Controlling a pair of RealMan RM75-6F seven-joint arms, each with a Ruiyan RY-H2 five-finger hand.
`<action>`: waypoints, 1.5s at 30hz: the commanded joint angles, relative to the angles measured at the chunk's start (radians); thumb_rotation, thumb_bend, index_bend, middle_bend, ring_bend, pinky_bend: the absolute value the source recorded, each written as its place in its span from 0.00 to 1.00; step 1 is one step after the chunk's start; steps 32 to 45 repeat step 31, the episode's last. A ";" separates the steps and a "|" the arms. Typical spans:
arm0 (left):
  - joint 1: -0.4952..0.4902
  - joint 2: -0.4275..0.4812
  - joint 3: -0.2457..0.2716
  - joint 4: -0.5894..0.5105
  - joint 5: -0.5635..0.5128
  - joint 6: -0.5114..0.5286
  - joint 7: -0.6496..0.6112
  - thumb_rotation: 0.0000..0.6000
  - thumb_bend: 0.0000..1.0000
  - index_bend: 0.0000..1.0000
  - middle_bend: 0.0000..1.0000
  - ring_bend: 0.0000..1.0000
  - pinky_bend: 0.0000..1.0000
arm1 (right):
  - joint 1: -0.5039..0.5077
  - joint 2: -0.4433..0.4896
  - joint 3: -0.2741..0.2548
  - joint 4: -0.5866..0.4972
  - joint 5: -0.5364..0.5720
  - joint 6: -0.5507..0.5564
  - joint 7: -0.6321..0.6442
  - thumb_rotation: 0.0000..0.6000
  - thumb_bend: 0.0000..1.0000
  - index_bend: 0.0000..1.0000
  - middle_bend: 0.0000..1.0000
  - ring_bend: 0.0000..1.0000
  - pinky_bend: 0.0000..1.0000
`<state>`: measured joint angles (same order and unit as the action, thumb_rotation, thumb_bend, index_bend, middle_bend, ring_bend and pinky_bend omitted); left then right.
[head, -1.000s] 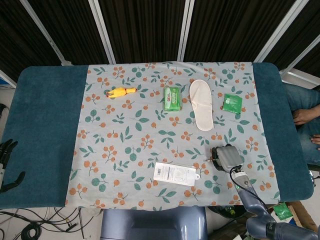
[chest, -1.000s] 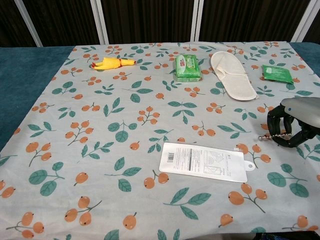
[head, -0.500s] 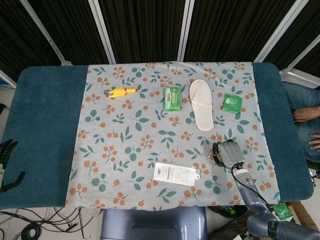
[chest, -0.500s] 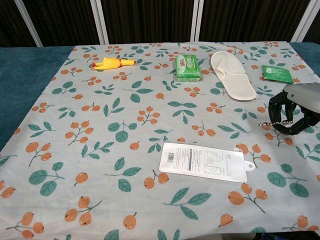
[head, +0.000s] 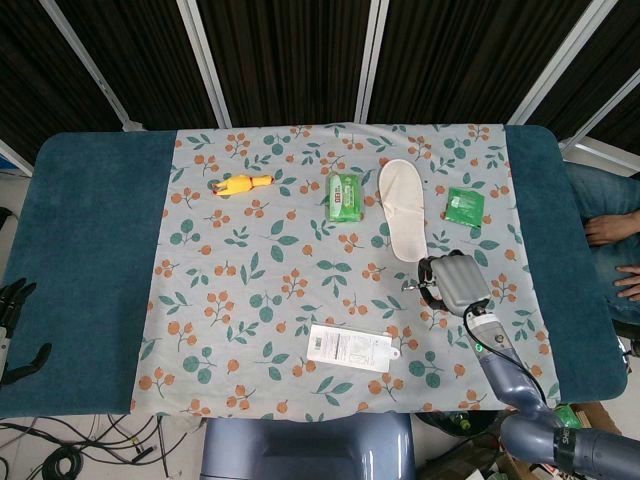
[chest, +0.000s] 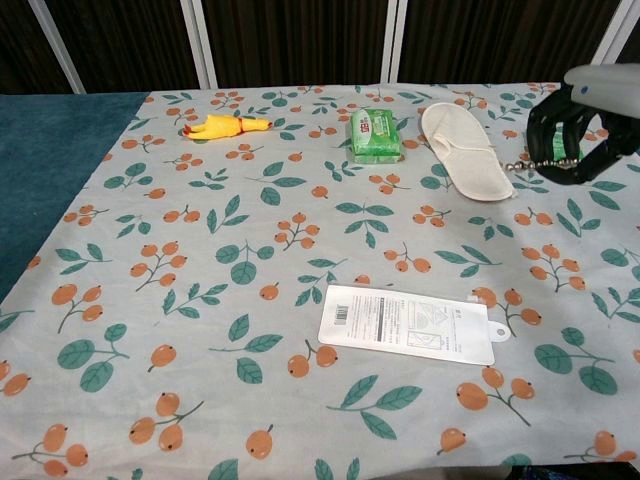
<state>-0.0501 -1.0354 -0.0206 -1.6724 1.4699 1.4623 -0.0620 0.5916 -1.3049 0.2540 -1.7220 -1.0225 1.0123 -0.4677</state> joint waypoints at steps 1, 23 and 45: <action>0.001 0.001 0.000 0.000 0.000 0.002 -0.002 1.00 0.33 0.05 0.02 0.02 0.09 | 0.055 0.052 0.055 -0.070 0.094 -0.017 -0.052 1.00 0.40 0.60 0.49 0.51 0.33; -0.001 0.005 0.001 0.003 -0.001 -0.007 -0.031 1.00 0.33 0.05 0.02 0.02 0.09 | 0.330 0.160 0.192 -0.344 0.478 0.070 -0.203 1.00 0.40 0.60 0.49 0.52 0.33; -0.001 0.006 0.001 -0.001 -0.001 -0.006 -0.027 1.00 0.33 0.05 0.02 0.02 0.09 | 0.346 0.163 0.164 -0.368 0.459 0.108 -0.182 1.00 0.40 0.60 0.49 0.52 0.33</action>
